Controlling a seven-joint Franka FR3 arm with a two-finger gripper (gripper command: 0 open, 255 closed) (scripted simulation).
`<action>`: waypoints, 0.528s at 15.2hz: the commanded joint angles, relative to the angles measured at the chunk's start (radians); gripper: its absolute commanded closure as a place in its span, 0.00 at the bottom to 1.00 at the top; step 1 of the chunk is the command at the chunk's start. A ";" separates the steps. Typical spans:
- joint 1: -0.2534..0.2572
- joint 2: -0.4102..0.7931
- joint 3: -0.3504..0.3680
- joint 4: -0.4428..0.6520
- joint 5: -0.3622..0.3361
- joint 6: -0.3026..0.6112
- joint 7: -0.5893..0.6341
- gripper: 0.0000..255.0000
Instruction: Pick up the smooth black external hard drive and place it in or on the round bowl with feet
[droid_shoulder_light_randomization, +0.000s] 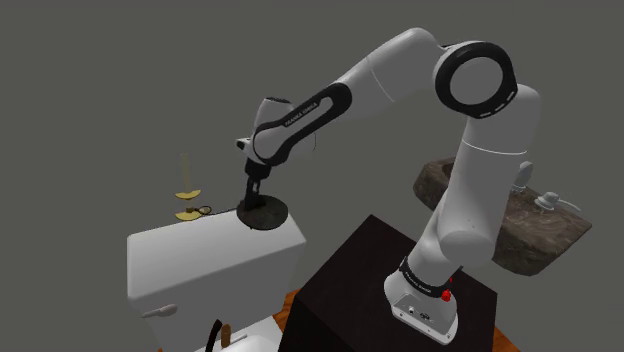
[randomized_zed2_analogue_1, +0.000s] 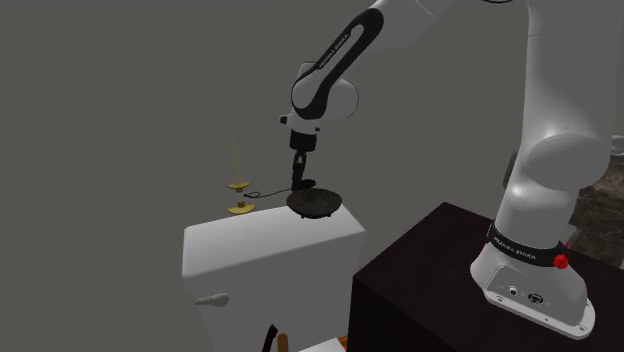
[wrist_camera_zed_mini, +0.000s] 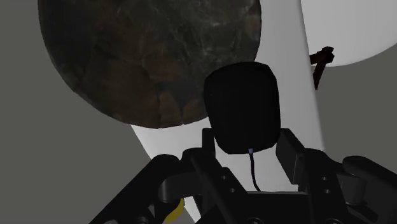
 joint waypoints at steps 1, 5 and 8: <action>-0.034 -0.027 -0.012 -0.035 0.017 -0.002 -0.060 1.00; -0.097 -0.077 -0.042 -0.095 0.041 -0.014 -0.171 1.00; -0.143 -0.106 -0.070 -0.127 0.052 -0.028 -0.253 1.00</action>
